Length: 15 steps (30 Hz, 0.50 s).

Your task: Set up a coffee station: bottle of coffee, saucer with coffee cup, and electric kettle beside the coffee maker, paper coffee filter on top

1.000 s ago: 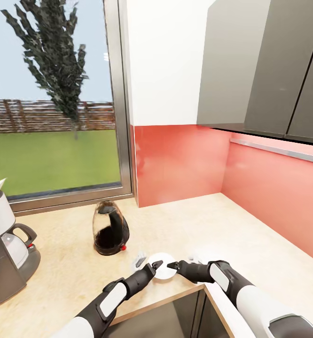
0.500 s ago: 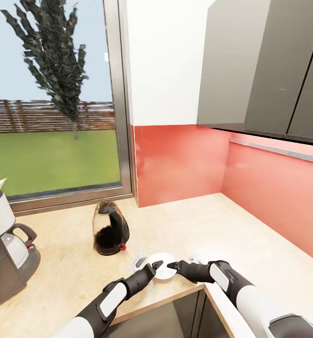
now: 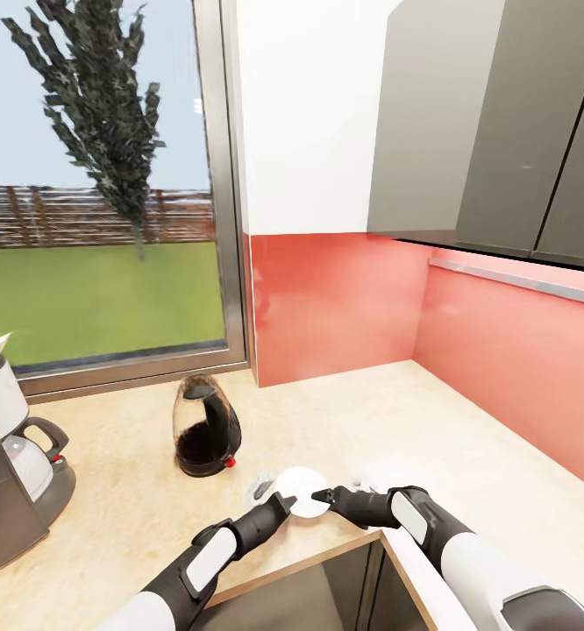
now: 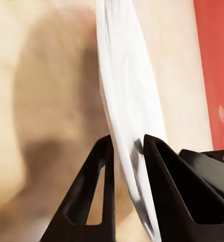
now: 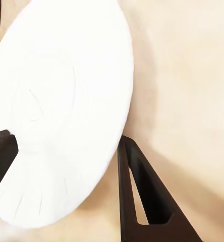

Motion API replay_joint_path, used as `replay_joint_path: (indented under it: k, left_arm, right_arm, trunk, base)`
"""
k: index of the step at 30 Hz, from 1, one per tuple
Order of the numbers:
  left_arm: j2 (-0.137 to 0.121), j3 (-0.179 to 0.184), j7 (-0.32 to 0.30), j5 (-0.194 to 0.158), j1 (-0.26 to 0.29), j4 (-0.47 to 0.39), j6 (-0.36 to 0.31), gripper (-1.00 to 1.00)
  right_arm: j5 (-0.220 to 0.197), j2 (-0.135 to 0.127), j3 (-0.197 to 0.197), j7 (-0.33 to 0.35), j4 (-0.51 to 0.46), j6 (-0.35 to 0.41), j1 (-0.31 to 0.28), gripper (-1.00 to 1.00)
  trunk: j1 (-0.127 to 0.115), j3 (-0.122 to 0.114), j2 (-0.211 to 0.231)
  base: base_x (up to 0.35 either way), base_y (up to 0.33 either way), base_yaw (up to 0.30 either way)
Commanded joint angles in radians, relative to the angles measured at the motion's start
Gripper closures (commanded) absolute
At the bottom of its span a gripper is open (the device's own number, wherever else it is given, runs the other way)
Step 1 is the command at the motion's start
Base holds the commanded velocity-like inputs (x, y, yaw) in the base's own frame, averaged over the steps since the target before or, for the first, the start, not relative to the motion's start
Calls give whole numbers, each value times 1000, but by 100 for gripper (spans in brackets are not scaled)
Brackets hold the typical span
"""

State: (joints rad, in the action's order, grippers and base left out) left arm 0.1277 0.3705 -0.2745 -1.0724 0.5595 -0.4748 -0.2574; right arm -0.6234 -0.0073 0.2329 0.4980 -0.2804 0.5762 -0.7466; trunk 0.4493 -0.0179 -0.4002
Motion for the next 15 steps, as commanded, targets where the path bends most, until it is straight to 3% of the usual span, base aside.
replay_joint_path:
  k: [1,15]
  left_arm:
    - [0,5,0,4,0,2,0,100]
    - [-6,3,-33,2,0,2,-1,100]
  right_arm:
    - [19,0,19,-3,12,2,1,-100]
    - [19,0,19,-3,12,1,1,-100]
  trunk:
    - [1,1,0]
    - [1,1,0]
  base:
    - [0,0,0]
    - [0,0,0]
